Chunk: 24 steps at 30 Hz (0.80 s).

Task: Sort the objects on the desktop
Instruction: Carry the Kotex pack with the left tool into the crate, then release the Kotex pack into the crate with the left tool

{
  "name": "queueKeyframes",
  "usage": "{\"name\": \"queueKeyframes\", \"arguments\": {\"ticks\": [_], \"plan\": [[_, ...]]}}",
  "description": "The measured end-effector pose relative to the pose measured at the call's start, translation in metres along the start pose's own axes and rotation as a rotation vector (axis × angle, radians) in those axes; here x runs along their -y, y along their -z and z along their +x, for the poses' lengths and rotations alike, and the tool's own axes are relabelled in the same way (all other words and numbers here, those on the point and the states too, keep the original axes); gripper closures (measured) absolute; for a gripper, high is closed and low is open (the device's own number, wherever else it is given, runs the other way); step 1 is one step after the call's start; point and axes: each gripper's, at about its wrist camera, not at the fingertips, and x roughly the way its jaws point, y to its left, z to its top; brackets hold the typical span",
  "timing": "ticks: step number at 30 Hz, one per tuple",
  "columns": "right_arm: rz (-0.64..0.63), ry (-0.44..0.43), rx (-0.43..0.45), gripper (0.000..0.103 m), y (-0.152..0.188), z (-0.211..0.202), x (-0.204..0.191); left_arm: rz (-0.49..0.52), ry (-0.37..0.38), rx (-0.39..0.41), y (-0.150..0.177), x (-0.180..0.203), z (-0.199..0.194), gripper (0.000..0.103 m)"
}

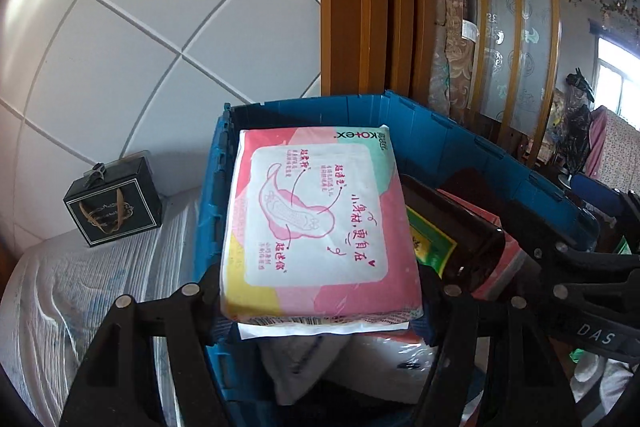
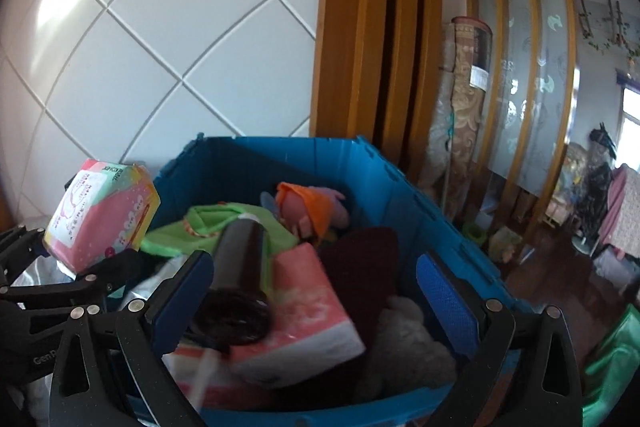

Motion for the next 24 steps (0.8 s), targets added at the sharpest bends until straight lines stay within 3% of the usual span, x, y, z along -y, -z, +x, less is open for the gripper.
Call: {"name": "queueKeyframes", "arguments": {"ticks": [5, 8, 14, 20, 24], "plan": [[0.022, -0.047, -0.051, 0.0, 0.019, 0.017, 0.048, -0.002, -0.068, -0.062, 0.011, 0.032, 0.014, 0.032], [0.034, -0.069, -0.063, 0.0, 0.026, 0.021, 0.065, -0.006, -0.102, -0.064, 0.013, 0.039, 0.011, 0.024], [0.036, -0.102, -0.061, 0.0, 0.031, 0.017, 0.072, -0.022, -0.162, -0.007, 0.016, 0.041, -0.014, 0.015], [0.026, -0.121, -0.022, 0.0, 0.032, -0.002, 0.074, -0.121, -0.157, 0.029, 0.02, 0.037, -0.045, 0.013], [0.032, -0.148, -0.025, 0.0, 0.035, -0.014, 0.078, -0.062, -0.187, 0.03, 0.026, 0.045, -0.059, 0.013]]}}
